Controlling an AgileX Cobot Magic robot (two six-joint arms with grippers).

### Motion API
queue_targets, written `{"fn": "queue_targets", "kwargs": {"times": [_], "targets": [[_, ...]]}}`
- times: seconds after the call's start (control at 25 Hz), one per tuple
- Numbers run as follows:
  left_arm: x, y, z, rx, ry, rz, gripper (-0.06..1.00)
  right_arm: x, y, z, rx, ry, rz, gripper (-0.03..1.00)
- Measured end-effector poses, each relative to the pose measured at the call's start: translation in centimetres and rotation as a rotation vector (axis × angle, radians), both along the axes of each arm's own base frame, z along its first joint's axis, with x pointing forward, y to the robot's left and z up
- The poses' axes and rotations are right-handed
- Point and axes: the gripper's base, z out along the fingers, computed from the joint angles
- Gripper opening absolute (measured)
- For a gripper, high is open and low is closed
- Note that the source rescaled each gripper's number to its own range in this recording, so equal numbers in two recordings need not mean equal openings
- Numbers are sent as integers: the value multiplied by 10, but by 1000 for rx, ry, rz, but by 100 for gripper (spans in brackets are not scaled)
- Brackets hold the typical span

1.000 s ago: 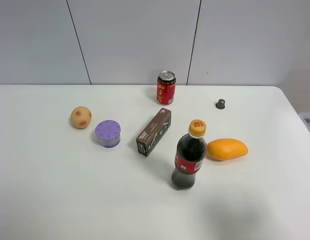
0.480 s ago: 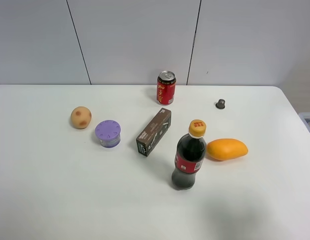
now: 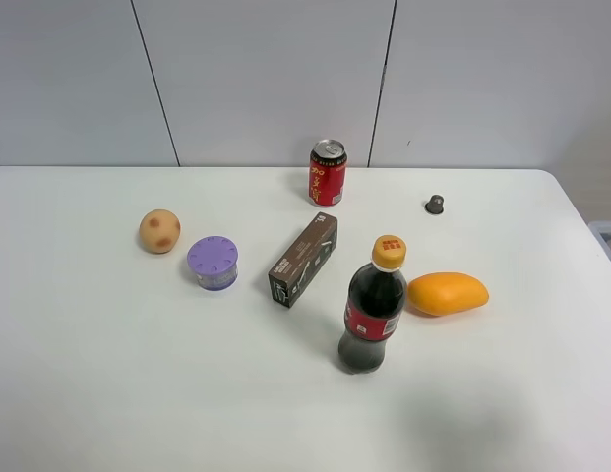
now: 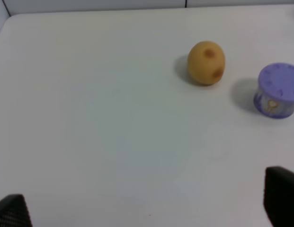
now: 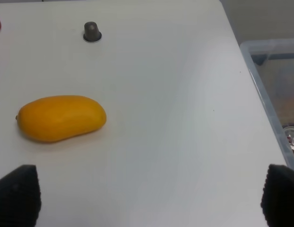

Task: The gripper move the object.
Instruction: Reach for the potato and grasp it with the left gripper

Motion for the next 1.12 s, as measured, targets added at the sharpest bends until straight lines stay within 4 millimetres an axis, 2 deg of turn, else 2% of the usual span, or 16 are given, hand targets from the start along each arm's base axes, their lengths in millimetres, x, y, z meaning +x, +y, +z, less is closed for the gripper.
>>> {"fn": "queue_targets", "kwargs": {"times": [0.08, 0.32, 0.36, 0.4, 0.44, 0.64, 0.76, 0.88, 1.12], "targets": [[2, -1, 7, -12, 3, -8, 100, 0, 0, 0, 0, 0, 0, 100], [35, -6, 63, -73, 74, -44, 100, 0, 0, 0, 0, 0, 0, 100], [43, -7, 73, -81, 93, -48, 100, 0, 0, 0, 0, 0, 0, 100], [64, -7, 89, -85, 136, -48, 100, 0, 0, 0, 0, 0, 0, 100], [72, -7, 98, -85, 142, -48, 100, 0, 0, 0, 0, 0, 0, 100], [133, -6, 124, -71, 224, -54, 100, 0, 0, 0, 0, 0, 0, 100], [169, -5, 127, -58, 283, -65, 100, 0, 0, 0, 0, 0, 0, 100], [205, -6, 117, -45, 360, -93, 100, 0, 0, 0, 0, 0, 0, 100], [260, -12, 76, -72, 521, -173, 100, 0, 0, 0, 0, 0, 0, 100]]}}
